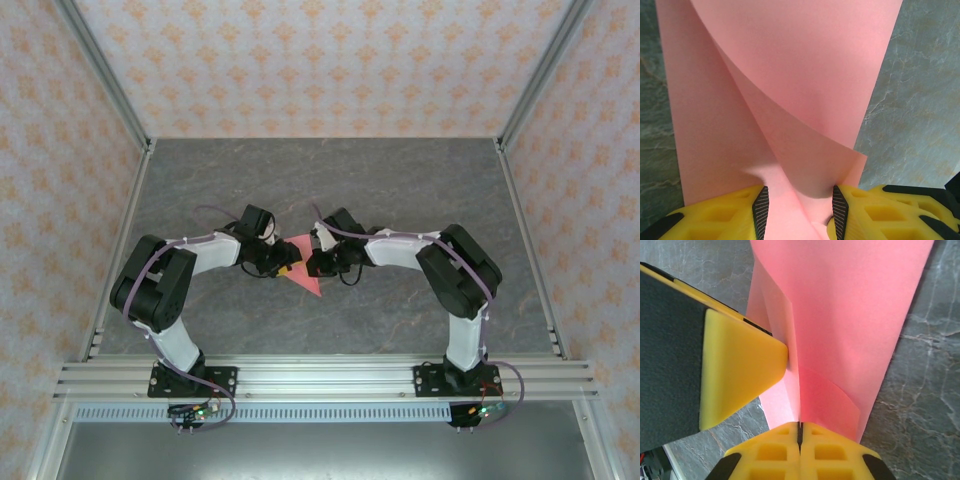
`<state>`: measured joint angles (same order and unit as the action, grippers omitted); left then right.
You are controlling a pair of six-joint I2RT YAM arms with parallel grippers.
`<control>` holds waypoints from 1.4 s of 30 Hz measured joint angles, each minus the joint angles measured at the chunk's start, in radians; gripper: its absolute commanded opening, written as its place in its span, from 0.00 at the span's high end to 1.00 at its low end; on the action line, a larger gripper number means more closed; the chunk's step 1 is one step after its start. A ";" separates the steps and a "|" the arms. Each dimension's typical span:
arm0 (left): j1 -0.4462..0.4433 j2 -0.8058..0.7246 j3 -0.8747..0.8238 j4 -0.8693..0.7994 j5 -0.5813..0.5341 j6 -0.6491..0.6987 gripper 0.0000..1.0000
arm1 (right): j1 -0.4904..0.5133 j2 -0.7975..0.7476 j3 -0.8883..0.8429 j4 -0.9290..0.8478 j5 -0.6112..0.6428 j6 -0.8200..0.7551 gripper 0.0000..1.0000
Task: Fold a paper plane with a square sheet of paper (fold left side to right side)
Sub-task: Fourth fold the wing at the center of the table.
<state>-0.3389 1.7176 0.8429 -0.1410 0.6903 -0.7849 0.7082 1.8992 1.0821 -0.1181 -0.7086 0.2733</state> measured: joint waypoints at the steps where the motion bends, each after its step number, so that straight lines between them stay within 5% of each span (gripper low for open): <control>1: 0.000 0.000 0.000 0.000 0.000 0.000 0.58 | 0.000 0.000 0.000 0.000 0.000 0.000 0.99; 42: 0.000 0.000 0.000 0.001 -0.003 0.000 0.58 | -0.055 0.034 -0.016 0.037 -0.085 0.034 1.00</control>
<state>-0.3389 1.7176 0.8429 -0.1402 0.6872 -0.7845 0.6537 1.9335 1.0657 -0.0814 -0.7937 0.3073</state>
